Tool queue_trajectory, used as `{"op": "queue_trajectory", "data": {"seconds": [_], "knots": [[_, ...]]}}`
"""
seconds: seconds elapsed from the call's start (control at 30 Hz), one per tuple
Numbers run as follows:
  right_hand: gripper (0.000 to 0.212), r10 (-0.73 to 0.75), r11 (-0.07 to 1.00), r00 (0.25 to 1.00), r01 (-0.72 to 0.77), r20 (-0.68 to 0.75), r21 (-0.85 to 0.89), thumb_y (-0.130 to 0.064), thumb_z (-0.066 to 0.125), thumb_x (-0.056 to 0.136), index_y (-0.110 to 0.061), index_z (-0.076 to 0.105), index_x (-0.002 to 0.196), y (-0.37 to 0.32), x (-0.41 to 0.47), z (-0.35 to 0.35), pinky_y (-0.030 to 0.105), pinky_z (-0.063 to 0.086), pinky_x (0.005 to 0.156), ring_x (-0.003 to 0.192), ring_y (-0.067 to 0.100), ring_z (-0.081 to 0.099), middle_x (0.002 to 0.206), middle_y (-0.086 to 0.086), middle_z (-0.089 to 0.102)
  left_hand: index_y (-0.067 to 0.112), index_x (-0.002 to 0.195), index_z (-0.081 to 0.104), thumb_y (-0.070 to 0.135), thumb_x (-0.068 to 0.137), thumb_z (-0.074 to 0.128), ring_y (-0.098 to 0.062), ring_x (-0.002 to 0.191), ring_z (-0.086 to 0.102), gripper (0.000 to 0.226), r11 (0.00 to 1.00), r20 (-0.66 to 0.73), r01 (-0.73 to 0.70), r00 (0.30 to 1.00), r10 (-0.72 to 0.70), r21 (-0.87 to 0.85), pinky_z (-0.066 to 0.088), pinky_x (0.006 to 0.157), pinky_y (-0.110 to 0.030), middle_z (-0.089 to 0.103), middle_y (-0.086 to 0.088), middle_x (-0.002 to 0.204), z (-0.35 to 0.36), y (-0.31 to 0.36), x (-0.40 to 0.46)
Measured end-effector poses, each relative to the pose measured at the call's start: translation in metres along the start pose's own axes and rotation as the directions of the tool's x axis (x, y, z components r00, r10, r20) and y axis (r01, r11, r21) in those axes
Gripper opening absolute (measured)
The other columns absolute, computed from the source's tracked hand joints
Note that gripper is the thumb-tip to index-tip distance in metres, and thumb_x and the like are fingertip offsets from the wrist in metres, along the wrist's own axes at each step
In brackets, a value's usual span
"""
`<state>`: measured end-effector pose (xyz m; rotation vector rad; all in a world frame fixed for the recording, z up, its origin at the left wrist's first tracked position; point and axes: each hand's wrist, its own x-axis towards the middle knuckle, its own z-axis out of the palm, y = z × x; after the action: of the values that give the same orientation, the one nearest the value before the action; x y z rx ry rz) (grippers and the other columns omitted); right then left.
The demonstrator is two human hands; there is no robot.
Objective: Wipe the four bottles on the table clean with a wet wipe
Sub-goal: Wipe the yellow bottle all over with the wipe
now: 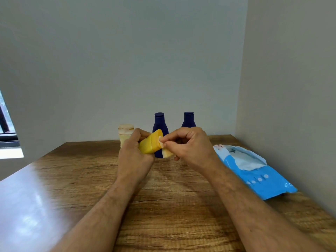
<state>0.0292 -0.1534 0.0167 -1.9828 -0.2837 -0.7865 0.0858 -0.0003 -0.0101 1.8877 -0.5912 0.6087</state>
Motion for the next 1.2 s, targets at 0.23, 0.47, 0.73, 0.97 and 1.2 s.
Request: {"op": "queue_trajectory", "data": {"seconds": [0.23, 0.47, 0.73, 0.97, 1.2], "knots": [[0.008, 0.037, 0.999, 0.999, -0.037, -0.01, 0.002, -0.021, 0.074, 0.085, -0.023, 0.078, 0.091, 0.0011, 0.0004, -0.0018, 0.017, 0.056, 0.062, 0.081, 0.01, 0.069, 0.086, -0.008, 0.072, 0.041, 0.091, 0.051, -0.003, 0.07, 0.073, -0.004, 0.089, 0.059, 0.054, 1.0, 0.035, 0.011, 0.999, -0.011, 0.008, 0.053, 0.072, -0.034, 0.063, 0.016, 0.095, 0.003, 0.0003, -0.001], [0.012, 0.074, 0.997, 0.972, -0.075, -0.224, 0.002, -0.028, 0.071, 0.087, -0.023, 0.077, 0.096, 0.0, 0.0023, -0.0014, 0.026, 0.06, 0.065, 0.077, 0.013, 0.069, 0.088, -0.006, 0.073, 0.035, 0.098, 0.056, -0.006, 0.071, 0.072, -0.004, 0.09, 0.059, 0.052, 0.999, 0.119, -0.003, 0.993, 0.009, -0.046, 0.043, 0.067, -0.023, 0.064, 0.011, 0.098, 0.0079, 0.0048, -0.004], [0.009, -0.037, 0.999, 0.999, 0.037, -0.005, 0.021, -0.015, 0.072, 0.084, -0.02, 0.078, 0.089, -0.0068, -0.0038, -0.0009, 0.017, 0.056, 0.059, 0.078, 0.012, 0.068, 0.082, -0.008, 0.072, 0.036, 0.088, 0.054, -0.008, 0.073, 0.068, 0.006, 0.082, 0.058, 0.048, 0.998, 0.062, 0.036, 0.998, -0.032, -0.061, 0.043, 0.063, -0.022, 0.065, 0.015, 0.086, 0.0034, 0.0052, -0.0041], [0.008, 0.087, 0.996, 0.988, -0.087, -0.129, 0.007, -0.024, 0.069, 0.089, -0.023, 0.076, 0.094, -0.0006, 0.0011, 0.0039, 0.02, 0.056, 0.061, 0.078, 0.012, 0.067, 0.086, -0.007, 0.071, 0.034, 0.094, 0.056, -0.008, 0.07, 0.066, -0.004, 0.084, 0.06, 0.049, 0.999, 0.073, 0.007, 0.997, -0.009, 0.031, 0.051, 0.069, -0.031, 0.065, 0.013, 0.088, 0.0049, 0.0033, -0.0035], [0.006, 0.05, 0.999, 0.998, -0.049, -0.045, 0.013, -0.019, 0.071, 0.086, -0.022, 0.077, 0.087, -0.0068, -0.0023, 0.0012, 0.018, 0.055, 0.058, 0.076, 0.013, 0.068, 0.079, -0.008, 0.071, 0.035, 0.087, 0.054, -0.008, 0.073, 0.066, 0.001, 0.08, 0.058, 0.046, 0.999, 0.047, 0.041, 0.998, -0.04, -0.012, 0.042, 0.063, -0.024, 0.064, 0.015, 0.085, 0.0024, 0.0068, -0.0031]]}}
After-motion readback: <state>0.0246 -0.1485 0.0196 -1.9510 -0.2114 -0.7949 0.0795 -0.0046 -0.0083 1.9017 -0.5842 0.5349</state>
